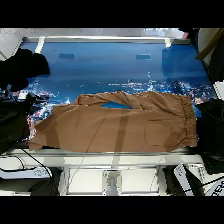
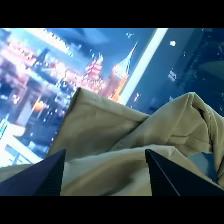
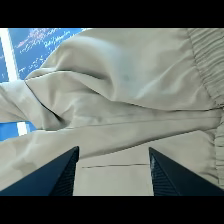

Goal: Fold the clothes and pants, and hang the long-sleeved shirts on hangers.

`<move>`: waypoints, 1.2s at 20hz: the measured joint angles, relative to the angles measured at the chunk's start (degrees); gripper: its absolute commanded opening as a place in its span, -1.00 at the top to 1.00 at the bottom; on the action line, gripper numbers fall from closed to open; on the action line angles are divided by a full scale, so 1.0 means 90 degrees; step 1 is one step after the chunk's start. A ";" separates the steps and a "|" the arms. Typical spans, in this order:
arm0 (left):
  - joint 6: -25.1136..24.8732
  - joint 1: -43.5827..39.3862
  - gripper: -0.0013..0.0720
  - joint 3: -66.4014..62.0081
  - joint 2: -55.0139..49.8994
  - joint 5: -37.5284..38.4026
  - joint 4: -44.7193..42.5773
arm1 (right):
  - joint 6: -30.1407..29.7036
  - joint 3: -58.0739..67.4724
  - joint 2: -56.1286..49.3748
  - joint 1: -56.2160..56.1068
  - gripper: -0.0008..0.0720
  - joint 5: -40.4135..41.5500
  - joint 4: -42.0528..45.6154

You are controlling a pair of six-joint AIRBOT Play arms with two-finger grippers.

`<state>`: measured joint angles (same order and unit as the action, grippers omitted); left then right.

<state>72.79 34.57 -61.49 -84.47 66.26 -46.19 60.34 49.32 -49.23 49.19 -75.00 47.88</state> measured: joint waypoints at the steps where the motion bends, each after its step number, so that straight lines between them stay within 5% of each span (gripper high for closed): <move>1: -0.0107 0.0005 -0.52 -0.0039 -0.0121 0.0024 0.0022 | 0.0002 0.0000 0.0000 0.0000 -0.33 0.0000 0.0005; 16: -0.0826 -0.0784 -0.49 -0.0491 -0.1394 -0.0299 0.0216 | 0.0073 0.0000 0.0000 0.0000 -0.33 0.0002 -0.0185; 18: -0.0835 -0.0937 0.04 -0.0544 -0.1474 -0.0301 0.0209 | 0.0073 0.0000 0.0000 0.0000 -0.33 0.0002 -0.0189; 19: -0.0850 -0.0986 0.60 -0.0568 -0.1498 -0.0321 0.0155 | 0.0073 0.0000 0.0000 0.0000 -0.33 0.0002 -0.0192; 20: -0.0852 -0.1022 0.93 -0.0590 -0.1523 -0.0352 0.0119 | 0.0073 0.0000 0.0000 0.0000 -0.33 0.0002 -0.0194; 24: -0.0855 -0.1086 0.93 -0.0818 -0.1542 -0.0262 0.0158 | 0.0083 0.0000 0.0000 0.0000 -0.33 0.0019 -0.0197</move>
<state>65.10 24.80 -68.86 -98.35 63.90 -44.77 61.08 49.32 -49.23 49.19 -74.83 46.11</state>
